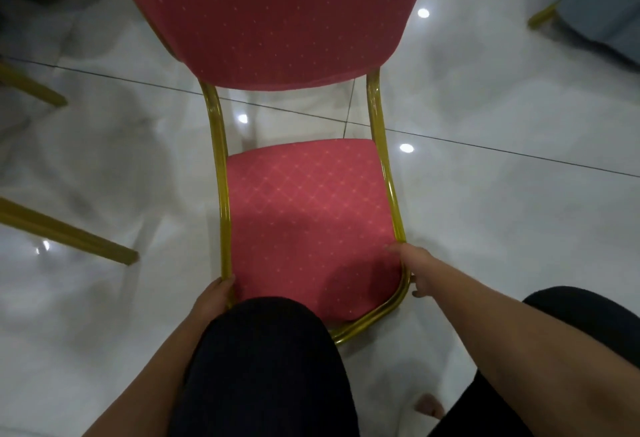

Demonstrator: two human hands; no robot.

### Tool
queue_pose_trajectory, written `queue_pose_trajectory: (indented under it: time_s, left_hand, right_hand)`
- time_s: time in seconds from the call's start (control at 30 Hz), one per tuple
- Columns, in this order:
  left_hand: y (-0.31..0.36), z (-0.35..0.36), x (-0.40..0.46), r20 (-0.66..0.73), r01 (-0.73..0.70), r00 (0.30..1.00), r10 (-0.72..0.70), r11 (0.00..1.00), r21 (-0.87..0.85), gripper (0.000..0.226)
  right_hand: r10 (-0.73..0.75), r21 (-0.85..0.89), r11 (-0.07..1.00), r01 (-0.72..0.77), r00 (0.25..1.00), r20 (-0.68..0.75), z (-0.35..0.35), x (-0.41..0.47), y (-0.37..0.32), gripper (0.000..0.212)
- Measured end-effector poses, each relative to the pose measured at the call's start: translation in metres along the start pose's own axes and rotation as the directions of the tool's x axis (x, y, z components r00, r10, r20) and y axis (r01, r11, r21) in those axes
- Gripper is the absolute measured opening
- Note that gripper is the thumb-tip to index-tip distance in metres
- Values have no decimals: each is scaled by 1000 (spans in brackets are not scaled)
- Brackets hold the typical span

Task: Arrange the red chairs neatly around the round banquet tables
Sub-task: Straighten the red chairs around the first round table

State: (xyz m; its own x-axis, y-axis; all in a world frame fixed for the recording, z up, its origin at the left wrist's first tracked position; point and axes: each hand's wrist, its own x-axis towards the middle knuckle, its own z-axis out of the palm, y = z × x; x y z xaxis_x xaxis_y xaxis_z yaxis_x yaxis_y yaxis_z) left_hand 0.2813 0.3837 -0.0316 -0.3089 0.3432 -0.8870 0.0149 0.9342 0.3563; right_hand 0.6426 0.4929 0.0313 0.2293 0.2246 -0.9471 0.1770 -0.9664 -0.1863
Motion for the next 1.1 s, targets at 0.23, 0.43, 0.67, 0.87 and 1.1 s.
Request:
queue_pose_trajectory:
  time_s: [0.23, 0.43, 0.67, 0.87, 1.1]
  left_hand:
    - [68, -34, -178, -60, 21, 998, -32, 982, -187, 46]
    - [152, -83, -326, -66, -76, 995, 69, 990, -119, 42]
    - [282, -164, -500, -135, -122, 987, 89, 958, -261, 23]
    - [376, -203, -582, -120, -120, 990, 76, 901, -417, 16]
    - [432, -181, -608, -118, -53, 993, 0, 895, -443, 29]
  right_hand:
    - [-37, -95, 995, 37, 999, -2, -43, -142, -39, 36]
    - [-111, -127, 986, 106, 993, -30, -95, -314, -110, 25]
    - [-307, -251, 924, 289, 951, -34, -136, -510, -211, 26]
    - [-417, -108, 905, 412, 908, -35, -147, -596, -299, 12]
    - [-605, -196, 771, 606, 793, 73, -163, -619, -404, 54]
